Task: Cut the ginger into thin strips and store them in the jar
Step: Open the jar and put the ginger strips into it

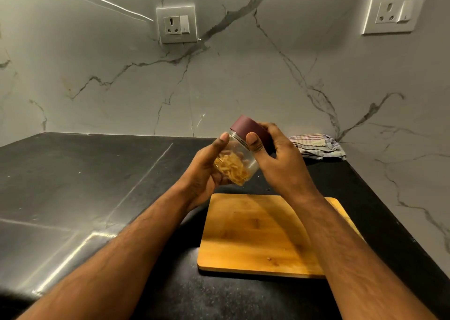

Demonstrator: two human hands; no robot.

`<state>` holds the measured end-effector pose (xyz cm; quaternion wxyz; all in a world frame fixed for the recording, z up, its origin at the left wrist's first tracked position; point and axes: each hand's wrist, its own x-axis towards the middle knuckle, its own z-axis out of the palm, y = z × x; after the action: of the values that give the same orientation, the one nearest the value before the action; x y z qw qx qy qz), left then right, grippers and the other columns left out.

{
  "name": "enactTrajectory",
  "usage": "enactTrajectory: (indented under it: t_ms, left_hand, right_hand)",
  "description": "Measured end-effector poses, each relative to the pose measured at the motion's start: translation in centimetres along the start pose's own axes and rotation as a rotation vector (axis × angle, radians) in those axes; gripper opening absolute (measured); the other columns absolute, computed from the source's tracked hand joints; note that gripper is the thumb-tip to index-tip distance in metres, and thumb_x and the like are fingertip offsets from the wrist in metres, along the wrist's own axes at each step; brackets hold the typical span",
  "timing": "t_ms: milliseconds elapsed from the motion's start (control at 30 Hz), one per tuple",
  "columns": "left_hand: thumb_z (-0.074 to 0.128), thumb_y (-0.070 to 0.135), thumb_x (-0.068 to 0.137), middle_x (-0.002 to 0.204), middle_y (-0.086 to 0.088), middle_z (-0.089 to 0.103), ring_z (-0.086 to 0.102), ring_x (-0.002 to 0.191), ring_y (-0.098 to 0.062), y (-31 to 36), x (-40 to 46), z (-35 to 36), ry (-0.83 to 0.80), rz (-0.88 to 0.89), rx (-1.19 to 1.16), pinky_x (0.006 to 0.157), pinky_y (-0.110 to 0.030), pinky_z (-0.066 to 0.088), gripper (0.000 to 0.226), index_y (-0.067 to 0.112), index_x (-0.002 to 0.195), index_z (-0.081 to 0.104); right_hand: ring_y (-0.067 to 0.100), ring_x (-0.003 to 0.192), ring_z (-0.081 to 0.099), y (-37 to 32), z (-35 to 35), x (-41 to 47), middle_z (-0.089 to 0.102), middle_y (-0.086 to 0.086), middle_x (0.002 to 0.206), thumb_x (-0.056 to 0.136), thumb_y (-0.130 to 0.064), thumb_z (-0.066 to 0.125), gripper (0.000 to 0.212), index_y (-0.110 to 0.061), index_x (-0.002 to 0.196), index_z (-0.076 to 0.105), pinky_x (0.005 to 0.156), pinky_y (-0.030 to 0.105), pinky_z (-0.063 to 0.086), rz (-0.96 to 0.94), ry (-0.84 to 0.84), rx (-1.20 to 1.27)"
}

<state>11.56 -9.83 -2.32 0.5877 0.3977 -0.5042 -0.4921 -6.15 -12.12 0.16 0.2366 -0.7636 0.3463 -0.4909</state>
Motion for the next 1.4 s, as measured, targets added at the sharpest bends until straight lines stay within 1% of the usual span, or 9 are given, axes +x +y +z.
enactTrajectory:
  t_ms: [133,333,433,567,733,867,1167,1267,1400]
  left_hand:
    - [0.087,0.044,0.068,0.127,-0.019,0.062,0.066,0.111,-0.033,0.5,-0.1,-0.1,0.1,0.121,0.096,0.084,-0.041,0.058,0.082,0.009,0.134,0.052]
    - [0.092,0.033,0.065,0.134,-0.003,0.055,0.06,0.121,-0.021,0.1,0.1,-0.6,0.176,0.305,0.352,0.096,-0.039,0.056,0.096,0.018,0.145,0.044]
    - [0.094,0.042,0.059,0.135,0.001,0.05,0.056,0.123,-0.016,-0.4,0.5,-0.9,0.247,0.338,0.467,0.1,-0.039,0.055,0.103,0.018,0.146,0.044]
    - [0.093,0.05,0.054,0.135,0.001,0.051,0.055,0.123,-0.018,-0.3,0.8,-1.9,0.291,0.26,0.467,0.103,-0.044,0.052,0.111,0.019,0.148,0.042]
    - [0.097,0.032,0.058,0.129,-0.003,0.054,0.06,0.118,-0.021,-0.1,0.4,-1.0,0.124,0.201,0.369,0.098,-0.046,0.055,0.104,0.028,0.145,0.041]
    - [0.098,0.044,0.046,0.135,-0.009,0.055,0.061,0.12,-0.026,0.5,0.1,-1.1,0.021,0.107,0.202,0.096,-0.043,0.056,0.113,0.027,0.144,0.043]
    - [0.094,0.031,0.055,0.128,-0.012,0.056,0.064,0.115,-0.028,0.3,0.1,-1.0,0.087,0.214,0.22,0.092,-0.049,0.057,0.096,0.029,0.136,0.043]
    - [0.092,0.037,0.053,0.132,-0.01,0.052,0.063,0.115,-0.028,0.6,0.5,-2.0,0.202,0.157,0.116,0.093,-0.05,0.057,0.098,0.026,0.137,0.043]
    - [0.093,0.035,0.051,0.136,-0.009,0.051,0.06,0.12,-0.028,0.2,0.4,-2.1,0.108,0.056,0.143,0.093,-0.044,0.057,0.103,0.027,0.141,0.042]
  right_hand:
    - [0.01,0.108,0.054,0.0,0.2,0.1,0.053,-0.002,0.121,0.094,-0.058,0.038,0.046,-0.033,0.132,0.046,0.084,0.025,0.049,0.027,-0.033,-0.04]
    - [0.017,0.145,0.016,-0.5,0.1,-0.3,0.018,-0.004,0.158,0.098,-0.056,0.024,0.058,-0.037,0.152,0.012,0.111,0.037,0.02,0.206,-0.084,0.082]
    - [0.015,0.108,0.062,-0.7,-0.2,-0.3,0.058,0.001,0.13,0.097,-0.058,0.026,0.053,-0.029,0.14,0.037,0.08,0.028,0.053,0.251,0.093,0.144]
    - [0.013,0.059,0.069,-0.5,-0.8,0.2,0.071,0.002,0.076,0.1,-0.038,0.043,0.026,-0.02,0.116,0.053,0.05,0.027,0.056,0.235,0.286,0.267]
    - [0.002,0.099,0.054,0.4,-1.0,0.5,0.054,-0.003,0.113,0.091,-0.042,0.058,0.033,-0.028,0.121,0.059,0.076,0.017,0.051,-0.047,0.191,-0.132]
    - [0.008,0.133,0.03,0.2,-1.1,0.6,0.032,-0.013,0.144,0.091,-0.053,0.049,0.042,-0.044,0.132,0.052,0.098,0.034,0.041,-0.052,-0.016,-0.027]
    - [0.013,0.083,0.063,-0.9,-1.1,-0.4,0.065,0.001,0.091,0.078,-0.074,0.004,0.085,-0.023,0.113,0.063,0.074,0.032,0.046,0.326,-0.133,0.035]
    - [0.013,0.065,0.063,-0.8,-0.8,-0.3,0.067,0.003,0.07,0.085,-0.073,0.021,0.077,-0.013,0.087,0.07,0.061,0.033,0.051,0.198,0.066,0.036]
    - [0.005,0.107,0.049,-0.2,-0.6,0.2,0.048,-0.002,0.118,0.092,-0.052,0.053,0.045,-0.032,0.131,0.054,0.079,0.015,0.044,-0.158,0.127,-0.236]
